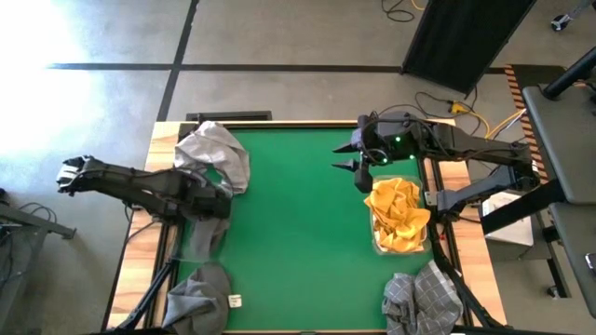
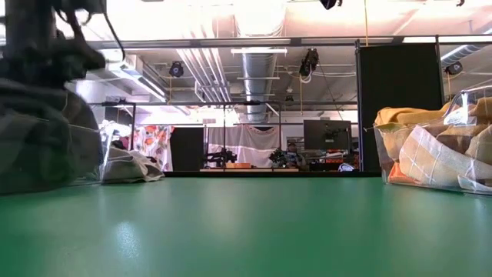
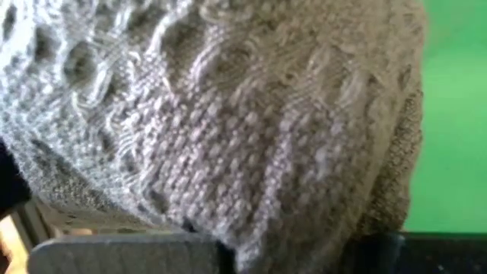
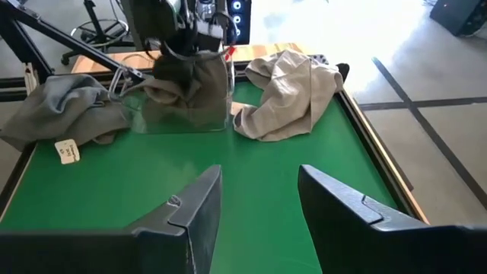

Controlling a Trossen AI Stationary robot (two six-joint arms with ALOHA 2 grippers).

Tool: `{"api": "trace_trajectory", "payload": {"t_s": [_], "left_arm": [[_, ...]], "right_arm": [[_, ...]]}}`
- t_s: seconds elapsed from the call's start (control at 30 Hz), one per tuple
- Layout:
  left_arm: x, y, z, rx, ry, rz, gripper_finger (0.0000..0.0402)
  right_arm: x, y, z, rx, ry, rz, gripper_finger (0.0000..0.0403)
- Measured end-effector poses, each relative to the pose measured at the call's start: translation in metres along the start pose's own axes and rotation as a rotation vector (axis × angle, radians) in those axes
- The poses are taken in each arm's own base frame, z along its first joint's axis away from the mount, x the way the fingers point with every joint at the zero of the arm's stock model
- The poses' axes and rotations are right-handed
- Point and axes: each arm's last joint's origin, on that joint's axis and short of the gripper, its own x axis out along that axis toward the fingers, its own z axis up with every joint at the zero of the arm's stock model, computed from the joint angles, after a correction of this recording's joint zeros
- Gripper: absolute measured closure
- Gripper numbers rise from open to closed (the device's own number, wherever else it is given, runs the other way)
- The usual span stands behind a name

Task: Sort microfiber towel by color & place in baskets
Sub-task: Put the top gray microfiber towel into the left transparent bin

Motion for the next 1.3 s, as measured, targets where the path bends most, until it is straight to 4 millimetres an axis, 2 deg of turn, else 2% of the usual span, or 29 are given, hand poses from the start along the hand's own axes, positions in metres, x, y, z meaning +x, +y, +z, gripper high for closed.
{"api": "trace_trajectory", "payload": {"t_s": [0.1, 0.27, 0.4, 0.53, 0.67, 0.8, 1.0, 1.07, 1.13, 1.23, 1.3], "left_arm": [[0.013, 0.001, 0.002, -0.018, -0.016, 0.032, 0.0352], [-0.001, -0.008, 0.011, 0.068, -0.176, 0.047, 0.031], [-0.009, -0.008, 0.016, 0.066, -0.152, 0.1, 0.0254], [-0.008, -0.004, 0.018, 0.076, -0.12, 0.13, 0.02], [-0.003, -0.003, 0.021, 0.063, -0.078, 0.129, 0.0169], [-0.006, -0.004, 0.024, 0.109, 0.039, 0.112, 0.016], [-0.053, -0.013, 0.029, 0.205, 0.045, 0.028, 0.0165], [-0.064, -0.011, 0.029, 0.22, 0.082, 0.043, 0.0168], [-0.072, -0.01, 0.03, 0.228, 0.047, 0.075, 0.0169], [-0.075, -0.011, 0.035, 0.221, -0.082, 0.096, 0.0175], [-0.07, -0.016, 0.037, 0.213, -0.084, 0.089, 0.0197]], "right_arm": [[0.0, 0.0, 0.0, 0.001, -0.001, 0.0, 0.0239], [0.0, 0.0, 0.0, 0.018, -0.004, 0.002, 0.0232], [0.0, 0.0, 0.0, 0.069, -0.001, 0.002, 0.0221], [0.0, 0.0, -0.001, 0.09, 0.005, 0.002, 0.0212], [0.0, 0.0, -0.001, 0.091, 0.006, 0.002, 0.0206], [0.0, 0.0, -0.001, 0.096, 0.006, 0.002, 0.0204], [0.0, 0.0, -0.001, 0.106, 0.006, 0.003, 0.0204], [0.0, 0.0, -0.001, 0.124, 0.006, 0.003, 0.0204], [0.0, 0.0, -0.001, 0.13, 0.007, 0.003, 0.0204], [0.0, 0.0, -0.001, 0.133, 0.012, 0.002, 0.0204], [0.0, 0.0, -0.002, 0.133, 0.017, 0.002, 0.0204]]}}
